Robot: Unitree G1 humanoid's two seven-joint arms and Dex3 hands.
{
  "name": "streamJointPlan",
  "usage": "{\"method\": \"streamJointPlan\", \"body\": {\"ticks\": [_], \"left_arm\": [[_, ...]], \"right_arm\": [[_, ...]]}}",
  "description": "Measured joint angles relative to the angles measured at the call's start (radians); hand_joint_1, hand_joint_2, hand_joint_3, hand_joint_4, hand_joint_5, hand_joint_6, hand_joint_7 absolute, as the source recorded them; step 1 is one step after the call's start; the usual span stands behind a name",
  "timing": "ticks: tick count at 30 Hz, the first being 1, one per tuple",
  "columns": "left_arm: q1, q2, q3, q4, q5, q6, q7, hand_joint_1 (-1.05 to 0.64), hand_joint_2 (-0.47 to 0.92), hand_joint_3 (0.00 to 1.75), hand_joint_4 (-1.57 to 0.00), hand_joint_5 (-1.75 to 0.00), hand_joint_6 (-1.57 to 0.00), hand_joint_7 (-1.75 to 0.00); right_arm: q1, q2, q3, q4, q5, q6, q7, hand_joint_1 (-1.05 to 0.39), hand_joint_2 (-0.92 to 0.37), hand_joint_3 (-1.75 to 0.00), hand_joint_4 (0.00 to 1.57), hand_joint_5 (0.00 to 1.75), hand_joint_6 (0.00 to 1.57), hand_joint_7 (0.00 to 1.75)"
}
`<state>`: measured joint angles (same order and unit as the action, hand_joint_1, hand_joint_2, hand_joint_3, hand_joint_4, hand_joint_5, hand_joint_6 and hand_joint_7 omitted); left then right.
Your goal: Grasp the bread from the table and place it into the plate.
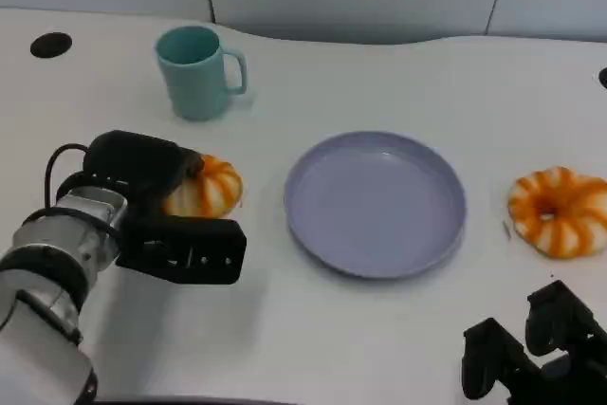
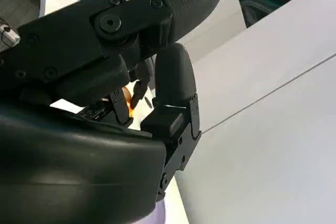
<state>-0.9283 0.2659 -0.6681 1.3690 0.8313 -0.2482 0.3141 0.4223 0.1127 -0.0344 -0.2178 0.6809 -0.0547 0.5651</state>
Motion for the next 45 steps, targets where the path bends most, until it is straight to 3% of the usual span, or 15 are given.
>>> {"method": "streamJointPlan", "body": {"ticks": [21, 42, 45], "left_arm": [[0.0, 0.011, 0.008, -0.002, -0.004, -0.05, 0.087, -0.03, 0.77, 0.01, -1.24, -0.07, -1.18, -0.03], [0.001, 0.011, 0.028, -0.002, -0.012, -0.065, 0.112, -0.06, 0.76, 0.0, -1.23, -0.04, -1.18, -0.01], [0.007, 0.011, 0.047, -0.002, -0.027, -0.085, 0.133, -0.06, 0.78, 0.01, -1.17, -0.01, -1.16, 0.0]], "right_arm": [[-0.001, 0.001, 0.002, 0.002, -0.016, -0.016, -0.009, -0.46, -0.86, 0.0, 0.78, 1.75, 0.65, 1.75], [-0.002, 0.0, 0.004, 0.0, -0.018, 0.002, -0.029, -0.46, -0.86, 0.0, 0.79, 1.75, 0.65, 1.75], [-0.002, 0.0, 0.005, 0.0, -0.018, 0.002, -0.031, -0.47, -0.85, 0.0, 0.79, 1.75, 0.66, 1.75]]}}
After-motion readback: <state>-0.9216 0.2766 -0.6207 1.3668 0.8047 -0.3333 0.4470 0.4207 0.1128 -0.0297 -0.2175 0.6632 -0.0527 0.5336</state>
